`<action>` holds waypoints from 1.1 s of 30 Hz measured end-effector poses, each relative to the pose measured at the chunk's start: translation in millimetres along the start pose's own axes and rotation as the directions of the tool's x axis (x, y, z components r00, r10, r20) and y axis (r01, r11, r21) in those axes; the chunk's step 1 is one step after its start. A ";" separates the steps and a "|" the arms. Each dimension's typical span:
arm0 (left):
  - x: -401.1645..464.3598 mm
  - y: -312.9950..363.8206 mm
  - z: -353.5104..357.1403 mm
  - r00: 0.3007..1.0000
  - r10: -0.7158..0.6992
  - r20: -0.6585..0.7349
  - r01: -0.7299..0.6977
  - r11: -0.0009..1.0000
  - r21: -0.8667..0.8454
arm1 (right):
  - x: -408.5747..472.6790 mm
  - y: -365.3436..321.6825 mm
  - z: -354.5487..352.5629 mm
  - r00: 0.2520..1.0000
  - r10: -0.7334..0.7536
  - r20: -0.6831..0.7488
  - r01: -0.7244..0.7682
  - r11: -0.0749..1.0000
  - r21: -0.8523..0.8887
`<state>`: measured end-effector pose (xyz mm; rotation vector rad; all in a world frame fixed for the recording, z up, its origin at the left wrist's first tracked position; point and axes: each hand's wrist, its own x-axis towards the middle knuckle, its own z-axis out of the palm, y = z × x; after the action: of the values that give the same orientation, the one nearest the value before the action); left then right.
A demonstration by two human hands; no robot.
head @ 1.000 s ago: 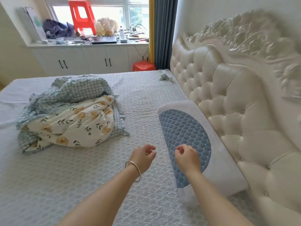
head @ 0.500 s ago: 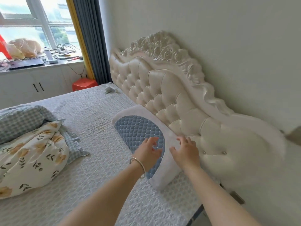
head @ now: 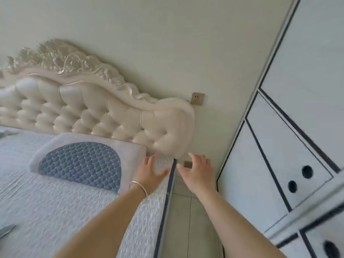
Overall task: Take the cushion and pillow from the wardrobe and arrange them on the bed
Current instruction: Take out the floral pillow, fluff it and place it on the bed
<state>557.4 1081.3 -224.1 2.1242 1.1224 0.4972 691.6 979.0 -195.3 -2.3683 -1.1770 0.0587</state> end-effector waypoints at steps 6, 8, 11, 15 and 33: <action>-92.6 50.3 29.7 0.993 0.113 0.033 -0.113 0.994 0.000 | -109.9 44.0 -41.0 0.989 0.099 -0.106 -0.093 0.994 0.061; -130.9 62.0 35.1 0.991 0.135 -0.010 -0.136 0.991 -0.013 | -145.8 55.1 -49.4 0.986 0.118 -0.122 -0.109 0.991 0.075; -190.1 71.2 45.7 0.992 0.127 -0.003 -0.127 0.991 -0.031 | -204.1 68.9 -56.5 0.983 0.157 -0.096 -0.149 0.985 0.091; -260.8 81.4 51.7 0.989 0.146 0.021 -0.146 0.989 -0.020 | -280.5 75.7 -70.3 0.979 0.196 -0.052 -0.190 0.977 0.099; -532.6 80.8 38.1 0.881 0.453 0.135 -0.430 0.887 -0.170 | -571.5 49.4 -137.3 0.903 0.329 -0.276 -0.286 0.940 0.184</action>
<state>330.4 591.7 -203.9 2.2539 0.4837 0.5655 403.9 464.1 -196.3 -2.3147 -0.6267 -0.1116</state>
